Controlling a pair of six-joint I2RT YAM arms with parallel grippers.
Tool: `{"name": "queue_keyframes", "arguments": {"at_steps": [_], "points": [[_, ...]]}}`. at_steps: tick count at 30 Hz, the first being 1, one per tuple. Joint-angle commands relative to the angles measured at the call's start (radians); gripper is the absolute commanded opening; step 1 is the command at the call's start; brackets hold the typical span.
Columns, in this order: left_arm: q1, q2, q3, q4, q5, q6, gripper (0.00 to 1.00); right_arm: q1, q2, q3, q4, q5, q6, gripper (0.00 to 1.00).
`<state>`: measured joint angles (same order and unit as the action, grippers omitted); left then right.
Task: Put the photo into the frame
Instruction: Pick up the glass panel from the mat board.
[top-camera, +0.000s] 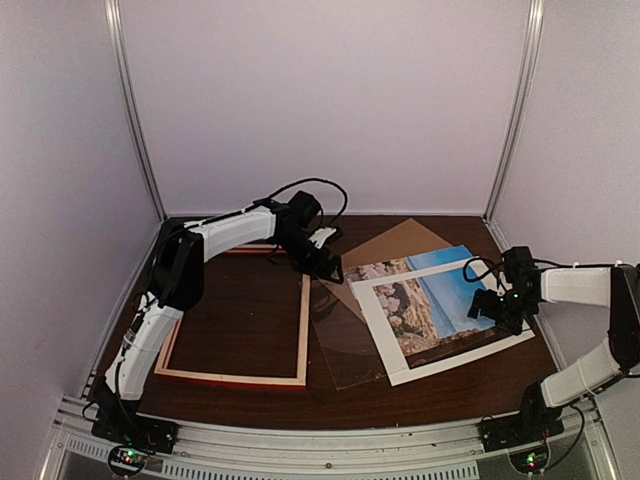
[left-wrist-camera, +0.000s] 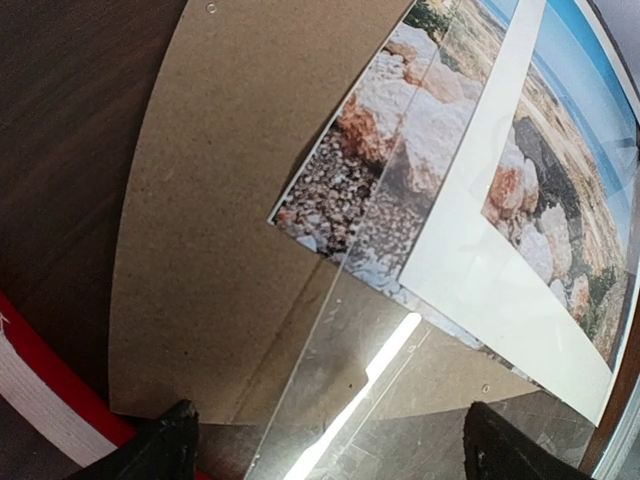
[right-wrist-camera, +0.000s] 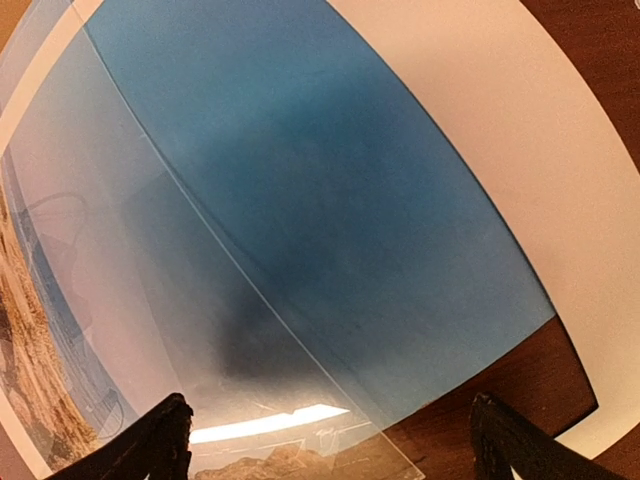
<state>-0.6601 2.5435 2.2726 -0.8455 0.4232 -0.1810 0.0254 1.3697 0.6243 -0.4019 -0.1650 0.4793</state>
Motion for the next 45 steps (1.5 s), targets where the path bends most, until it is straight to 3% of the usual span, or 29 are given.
{"name": "queue_keyframes", "arguments": {"at_steps": [1,8,21,35,45], "points": [[-0.003,0.019,0.036,-0.048,0.023,-0.001,0.9,-0.007,0.001,-0.022,0.028,-0.047,0.016,0.95],[-0.003,0.021,0.039,-0.118,0.048,-0.014,0.82,-0.007,0.027,0.002,0.034,-0.084,0.0,0.92],[-0.003,-0.038,-0.049,-0.138,0.169,-0.045,0.55,-0.007,0.095,0.046,0.04,-0.149,-0.049,0.85],[-0.001,-0.049,-0.114,-0.158,0.289,-0.077,0.38,-0.005,0.134,0.078,0.046,-0.188,-0.08,0.79],[0.001,-0.039,-0.118,-0.158,0.366,-0.097,0.15,-0.005,0.118,0.092,0.032,-0.183,-0.089,0.79]]}}
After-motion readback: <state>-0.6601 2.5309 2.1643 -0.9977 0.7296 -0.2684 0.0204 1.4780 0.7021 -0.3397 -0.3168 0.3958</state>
